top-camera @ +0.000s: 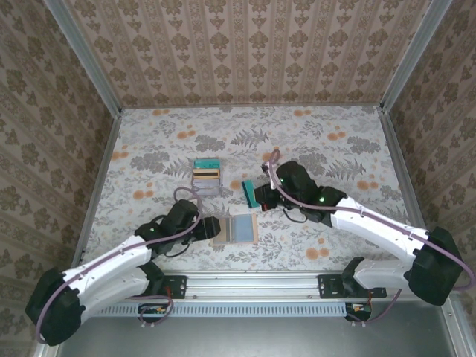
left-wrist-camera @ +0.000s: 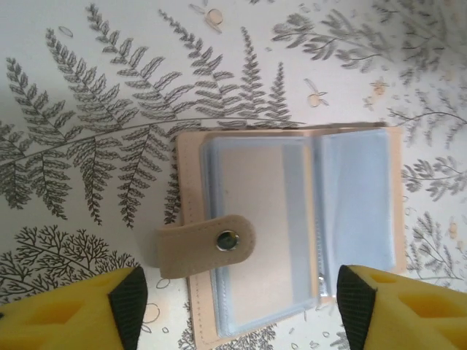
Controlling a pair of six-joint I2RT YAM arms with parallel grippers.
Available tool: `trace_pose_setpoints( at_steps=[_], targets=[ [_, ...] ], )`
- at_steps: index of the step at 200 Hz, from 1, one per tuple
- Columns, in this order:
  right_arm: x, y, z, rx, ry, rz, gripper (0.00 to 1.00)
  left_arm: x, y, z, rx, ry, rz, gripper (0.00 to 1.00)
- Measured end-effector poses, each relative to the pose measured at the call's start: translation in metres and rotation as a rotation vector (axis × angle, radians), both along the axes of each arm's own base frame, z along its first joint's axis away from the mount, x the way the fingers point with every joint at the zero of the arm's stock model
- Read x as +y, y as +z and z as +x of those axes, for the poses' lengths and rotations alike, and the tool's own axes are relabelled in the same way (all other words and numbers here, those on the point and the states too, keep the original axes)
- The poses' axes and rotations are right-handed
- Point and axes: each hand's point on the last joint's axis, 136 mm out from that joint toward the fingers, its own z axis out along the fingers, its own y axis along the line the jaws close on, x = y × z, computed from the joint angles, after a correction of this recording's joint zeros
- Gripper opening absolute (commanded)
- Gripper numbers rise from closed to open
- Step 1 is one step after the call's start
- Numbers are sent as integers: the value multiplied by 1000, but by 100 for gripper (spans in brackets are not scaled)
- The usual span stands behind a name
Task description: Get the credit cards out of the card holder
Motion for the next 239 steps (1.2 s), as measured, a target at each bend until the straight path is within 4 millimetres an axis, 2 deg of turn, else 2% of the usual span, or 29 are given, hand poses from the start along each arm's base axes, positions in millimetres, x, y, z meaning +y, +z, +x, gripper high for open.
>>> trace_pose_setpoints(
  at_steps=[10, 24, 45, 67, 98, 153, 197, 239],
  targets=[
    [8, 9, 9, -49, 41, -43, 0, 1, 7, 1, -16, -3, -3, 100],
    [20, 12, 23, -101, 102, -112, 0, 4, 16, 2, -32, 4, -7, 100],
    [39, 6, 45, -156, 189, -217, 0, 9, 27, 1, -51, 18, -14, 100],
    [55, -4, 63, -197, 277, -314, 0, 17, 30, -3, -55, 33, -8, 100],
    [77, -4, 88, -294, 388, -405, 0, 31, 30, -7, -53, 63, 12, 100],
    [107, -13, 112, -473, 611, -530, 0, 51, 32, -18, -56, 97, 29, 100],
    [137, -9, 142, -551, 706, -588, 0, 67, 43, -27, -87, 138, 10, 100],
    [144, -32, 154, -521, 757, -653, 0, 75, 44, -31, -93, 172, 1, 100]
  ],
)
